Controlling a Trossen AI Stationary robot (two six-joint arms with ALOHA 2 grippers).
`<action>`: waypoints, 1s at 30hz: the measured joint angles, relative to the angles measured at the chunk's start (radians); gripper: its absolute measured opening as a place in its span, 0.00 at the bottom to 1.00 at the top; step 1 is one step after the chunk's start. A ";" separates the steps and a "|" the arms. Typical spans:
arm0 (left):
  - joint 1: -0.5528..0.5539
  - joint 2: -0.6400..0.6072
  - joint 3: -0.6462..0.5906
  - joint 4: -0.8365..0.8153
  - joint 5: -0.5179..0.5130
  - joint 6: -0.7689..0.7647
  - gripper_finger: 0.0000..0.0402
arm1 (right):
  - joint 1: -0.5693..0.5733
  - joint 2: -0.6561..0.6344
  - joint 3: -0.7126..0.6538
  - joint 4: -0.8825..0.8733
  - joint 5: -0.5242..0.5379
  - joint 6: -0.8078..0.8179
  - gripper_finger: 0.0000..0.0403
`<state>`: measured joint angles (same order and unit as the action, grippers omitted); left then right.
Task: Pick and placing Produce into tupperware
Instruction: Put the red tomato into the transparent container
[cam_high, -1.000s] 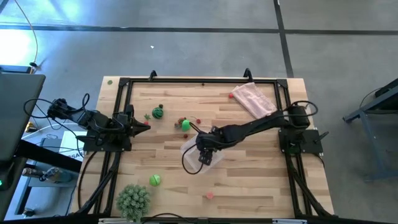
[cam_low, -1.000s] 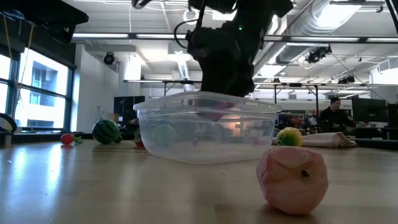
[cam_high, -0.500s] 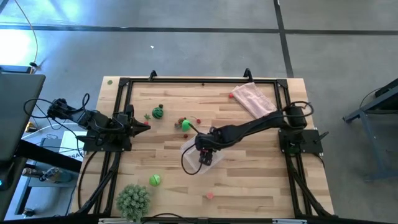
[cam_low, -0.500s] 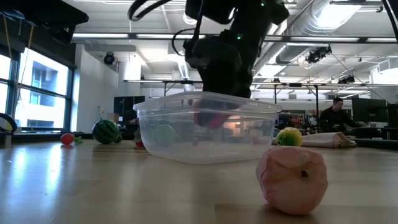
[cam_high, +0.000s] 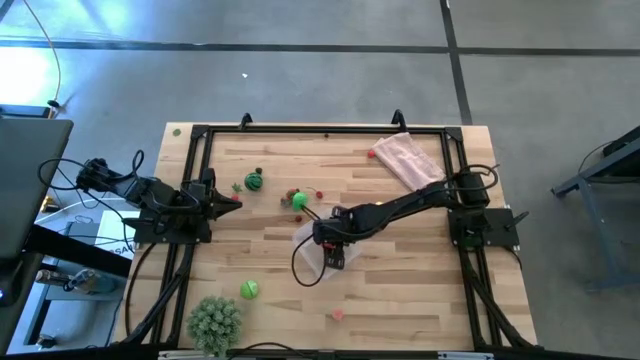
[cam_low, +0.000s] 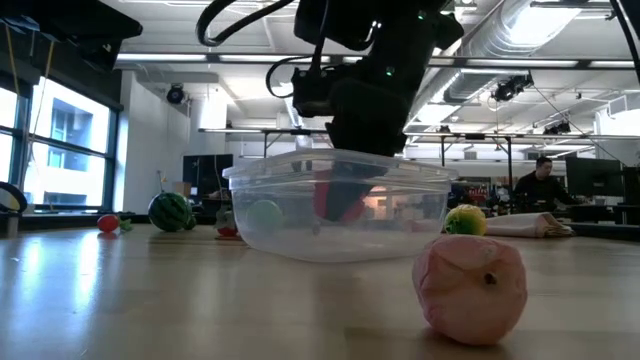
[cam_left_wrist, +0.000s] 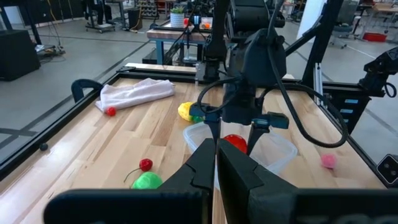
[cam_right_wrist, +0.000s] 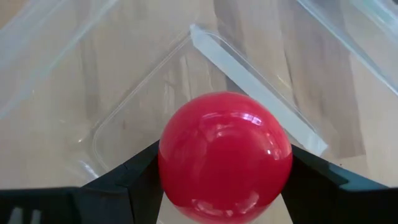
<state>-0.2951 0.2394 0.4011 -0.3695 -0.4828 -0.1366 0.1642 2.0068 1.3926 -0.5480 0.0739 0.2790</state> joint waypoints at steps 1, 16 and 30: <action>0.000 0.000 0.000 0.000 0.000 0.000 0.02 | 0.000 0.000 0.000 0.000 0.000 0.000 0.62; 0.000 0.000 0.000 0.000 0.000 0.000 0.02 | 0.000 0.000 0.000 -0.002 0.030 0.030 0.62; 0.000 0.000 0.000 0.000 0.000 0.000 0.02 | -0.003 0.000 0.000 -0.002 0.033 0.054 0.68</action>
<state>-0.2947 0.2394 0.4011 -0.3698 -0.4828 -0.1367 0.1616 2.0068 1.3926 -0.5500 0.1068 0.3329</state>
